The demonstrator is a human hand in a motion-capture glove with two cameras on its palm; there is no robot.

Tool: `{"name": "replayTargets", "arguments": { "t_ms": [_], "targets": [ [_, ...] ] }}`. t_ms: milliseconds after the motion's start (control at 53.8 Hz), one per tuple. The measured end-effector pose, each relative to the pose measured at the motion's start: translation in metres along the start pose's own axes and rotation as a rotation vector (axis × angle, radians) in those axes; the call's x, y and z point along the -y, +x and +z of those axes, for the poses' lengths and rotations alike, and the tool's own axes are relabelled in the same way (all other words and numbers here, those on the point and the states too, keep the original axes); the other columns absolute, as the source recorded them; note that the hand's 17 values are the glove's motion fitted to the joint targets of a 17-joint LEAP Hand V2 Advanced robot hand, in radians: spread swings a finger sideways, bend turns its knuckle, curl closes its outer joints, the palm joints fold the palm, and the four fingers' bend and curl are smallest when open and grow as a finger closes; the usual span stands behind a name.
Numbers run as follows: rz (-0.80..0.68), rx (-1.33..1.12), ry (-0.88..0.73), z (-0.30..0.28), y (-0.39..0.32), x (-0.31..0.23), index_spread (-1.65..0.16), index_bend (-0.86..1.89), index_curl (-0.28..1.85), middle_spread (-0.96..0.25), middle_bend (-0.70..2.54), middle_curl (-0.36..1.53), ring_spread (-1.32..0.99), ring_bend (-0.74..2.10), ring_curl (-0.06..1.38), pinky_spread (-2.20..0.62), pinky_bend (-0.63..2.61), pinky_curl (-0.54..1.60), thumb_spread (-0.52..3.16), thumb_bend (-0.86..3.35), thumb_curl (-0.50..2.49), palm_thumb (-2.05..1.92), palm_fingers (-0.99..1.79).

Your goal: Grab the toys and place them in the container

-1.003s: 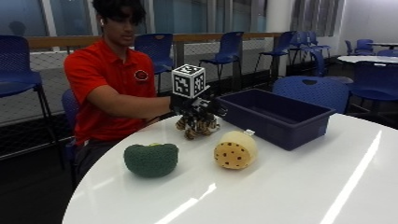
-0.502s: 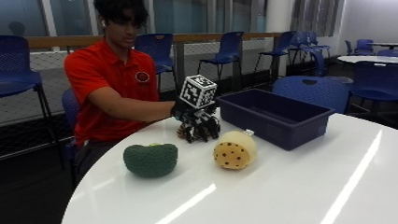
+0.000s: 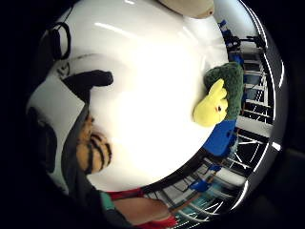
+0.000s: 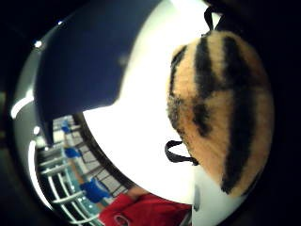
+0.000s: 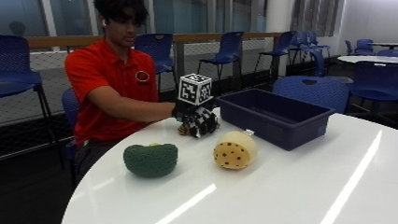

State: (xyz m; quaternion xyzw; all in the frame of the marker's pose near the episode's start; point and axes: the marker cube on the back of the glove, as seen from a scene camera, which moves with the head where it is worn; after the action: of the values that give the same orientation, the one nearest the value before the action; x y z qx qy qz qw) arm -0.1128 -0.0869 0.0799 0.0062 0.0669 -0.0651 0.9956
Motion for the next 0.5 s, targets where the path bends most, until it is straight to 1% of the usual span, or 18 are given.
{"name": "replayTargets", "arguments": {
  "t_ms": [130,353,502],
  "targets": [
    [-0.032,0.014,-0.021,-0.005,0.008,0.007,-0.37,0.16,0.33,-0.35,0.45,0.38,-0.48,1.02,0.40,-0.41,0.97,0.38,1.15,0.15,0.47,0.53,0.88],
    [-0.019,0.082,-0.015,-0.019,0.026,0.016,-0.37,0.18,0.37,-0.41,0.48,0.44,-0.51,0.97,0.42,-0.45,0.96,0.38,0.92,0.11,0.59,0.61,0.95],
    [-0.029,0.113,0.036,-0.060,0.024,0.025,-0.37,0.17,0.40,-0.43,0.47,0.46,-0.52,0.95,0.43,-0.46,0.96,0.39,0.84,0.08,0.64,0.64,0.95]
  ]
}}
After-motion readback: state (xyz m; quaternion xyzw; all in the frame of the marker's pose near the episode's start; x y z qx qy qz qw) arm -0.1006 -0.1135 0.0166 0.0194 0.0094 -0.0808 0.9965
